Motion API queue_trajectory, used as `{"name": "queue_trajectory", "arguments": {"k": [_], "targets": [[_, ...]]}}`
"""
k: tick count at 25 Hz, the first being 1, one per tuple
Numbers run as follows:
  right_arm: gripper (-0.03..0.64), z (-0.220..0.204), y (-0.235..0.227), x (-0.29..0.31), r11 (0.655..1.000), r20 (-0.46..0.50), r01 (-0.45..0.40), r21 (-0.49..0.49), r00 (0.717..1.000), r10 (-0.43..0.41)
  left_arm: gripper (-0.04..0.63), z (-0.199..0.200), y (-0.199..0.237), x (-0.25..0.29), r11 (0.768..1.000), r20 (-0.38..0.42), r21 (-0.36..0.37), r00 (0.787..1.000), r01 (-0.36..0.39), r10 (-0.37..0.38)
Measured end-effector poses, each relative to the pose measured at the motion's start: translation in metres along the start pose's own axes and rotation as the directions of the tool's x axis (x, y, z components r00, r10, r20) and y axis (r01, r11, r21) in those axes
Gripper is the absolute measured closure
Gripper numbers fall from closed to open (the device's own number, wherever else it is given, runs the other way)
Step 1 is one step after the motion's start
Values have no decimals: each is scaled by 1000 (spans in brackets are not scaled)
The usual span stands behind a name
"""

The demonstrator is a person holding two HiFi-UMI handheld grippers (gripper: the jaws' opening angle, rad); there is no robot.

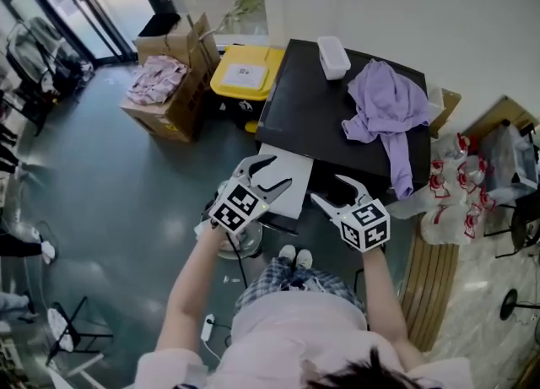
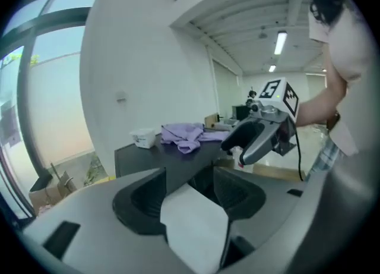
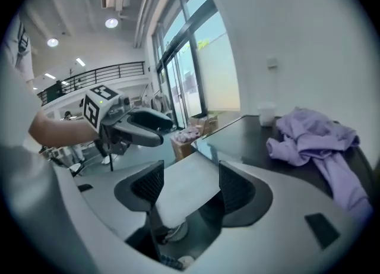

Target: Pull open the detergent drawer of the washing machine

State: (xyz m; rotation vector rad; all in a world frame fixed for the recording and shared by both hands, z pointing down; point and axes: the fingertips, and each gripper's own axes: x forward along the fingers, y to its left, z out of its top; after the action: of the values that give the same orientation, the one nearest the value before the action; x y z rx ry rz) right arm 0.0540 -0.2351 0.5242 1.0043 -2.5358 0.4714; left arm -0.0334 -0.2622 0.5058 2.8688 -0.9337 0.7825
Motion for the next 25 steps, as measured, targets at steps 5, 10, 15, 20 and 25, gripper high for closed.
{"name": "queue_trajectory", "arguments": {"k": [5, 10, 15, 20, 25], "targets": [[359, 47, -69, -57, 963, 226, 259, 68, 937, -268, 368, 50, 40, 12, 980, 135, -150, 979, -132, 153], [483, 64, -107, -114, 892, 350, 430, 137, 822, -450, 454, 73, 58, 14, 939, 202, -284, 945, -196, 259], [557, 58, -127, -148, 830, 381, 527, 184, 740, -555, 530, 80, 59, 18, 925, 233, -299, 922, -234, 308], [598, 51, -136, -166, 791, 391, 577, 205, 693, -606, 567, 81, 48, 23, 930, 262, -272, 911, -246, 318], [601, 54, -141, -174, 764, 404, 618, 184, 661, -632, 569, 80, 45, 29, 931, 262, -268, 911, -248, 318]]}}
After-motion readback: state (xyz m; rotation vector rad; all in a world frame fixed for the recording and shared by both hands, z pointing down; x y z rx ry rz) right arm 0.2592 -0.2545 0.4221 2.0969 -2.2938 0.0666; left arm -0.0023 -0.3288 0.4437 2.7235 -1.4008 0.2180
